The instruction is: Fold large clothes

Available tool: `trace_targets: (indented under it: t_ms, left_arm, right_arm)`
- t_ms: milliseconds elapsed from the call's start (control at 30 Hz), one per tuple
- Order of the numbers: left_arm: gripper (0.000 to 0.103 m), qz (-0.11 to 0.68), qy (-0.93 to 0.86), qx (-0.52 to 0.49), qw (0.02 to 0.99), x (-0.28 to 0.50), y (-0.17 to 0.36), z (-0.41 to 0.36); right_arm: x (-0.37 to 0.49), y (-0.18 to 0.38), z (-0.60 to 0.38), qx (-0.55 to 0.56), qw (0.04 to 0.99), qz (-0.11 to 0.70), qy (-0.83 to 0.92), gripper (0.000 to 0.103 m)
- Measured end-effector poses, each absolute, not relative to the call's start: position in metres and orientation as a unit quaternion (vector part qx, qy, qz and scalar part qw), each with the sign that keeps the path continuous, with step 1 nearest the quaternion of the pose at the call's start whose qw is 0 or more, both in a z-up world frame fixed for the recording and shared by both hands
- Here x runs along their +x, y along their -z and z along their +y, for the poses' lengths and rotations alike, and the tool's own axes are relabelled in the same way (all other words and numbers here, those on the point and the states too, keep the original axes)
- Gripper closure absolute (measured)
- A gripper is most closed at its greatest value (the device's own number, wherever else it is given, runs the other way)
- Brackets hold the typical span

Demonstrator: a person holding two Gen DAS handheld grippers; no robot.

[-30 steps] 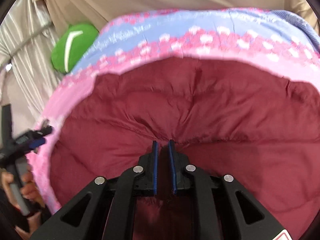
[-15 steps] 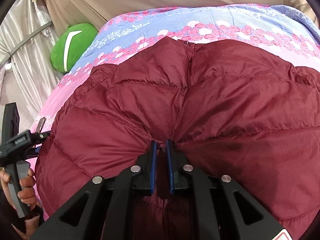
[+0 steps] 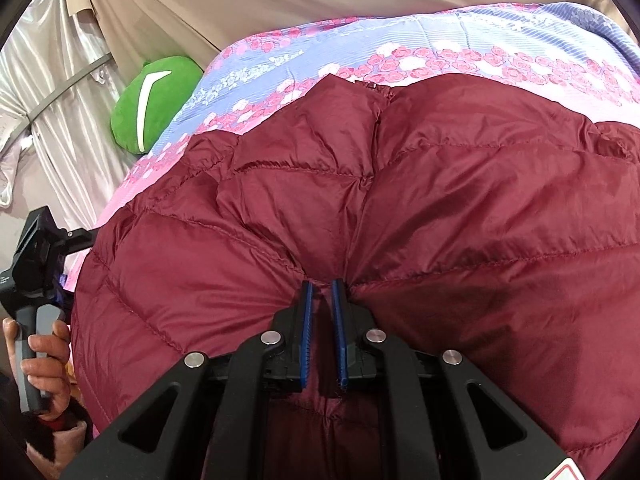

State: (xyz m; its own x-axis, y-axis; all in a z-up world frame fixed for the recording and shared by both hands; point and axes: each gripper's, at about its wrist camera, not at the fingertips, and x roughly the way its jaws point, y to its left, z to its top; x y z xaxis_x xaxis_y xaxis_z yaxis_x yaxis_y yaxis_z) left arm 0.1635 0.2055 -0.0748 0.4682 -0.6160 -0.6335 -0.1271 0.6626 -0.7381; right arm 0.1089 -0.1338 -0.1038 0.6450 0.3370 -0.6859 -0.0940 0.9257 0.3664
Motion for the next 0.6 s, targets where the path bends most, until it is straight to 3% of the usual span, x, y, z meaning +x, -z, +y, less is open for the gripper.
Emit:
trace_targets:
  t_ms: [167, 267, 333, 433, 600]
  left_arm:
    - [0.008, 0.497, 0.172, -0.367, 0.767, 0.168, 0.071, 0.190]
    - [0.032, 0.494, 0.192, -0.360, 0.768, 0.171, 0.064, 0.180]
    - [0.065, 0.489, 0.208, -0.320, 0.785, 0.171, 0.046, 0.163]
    - [0.080, 0.471, 0.222, -0.264, 0.812, 0.169, 0.015, 0.136]
    - [0.090, 0.427, 0.271, -0.199, 0.839, 0.156, -0.035, 0.085]
  right_arm:
    - [0.110, 0.105, -0.136, 0.158, 0.893, 0.403, -0.127, 0.093]
    - [0.109, 0.105, -0.136, 0.160, 0.893, 0.402, -0.128, 0.093]
    - [0.108, 0.105, -0.136, 0.162, 0.892, 0.401, -0.129, 0.093]
    - [0.107, 0.105, -0.137, 0.165, 0.892, 0.400, -0.130, 0.093]
    - [0.103, 0.103, -0.140, 0.174, 0.892, 0.398, -0.129, 0.093]
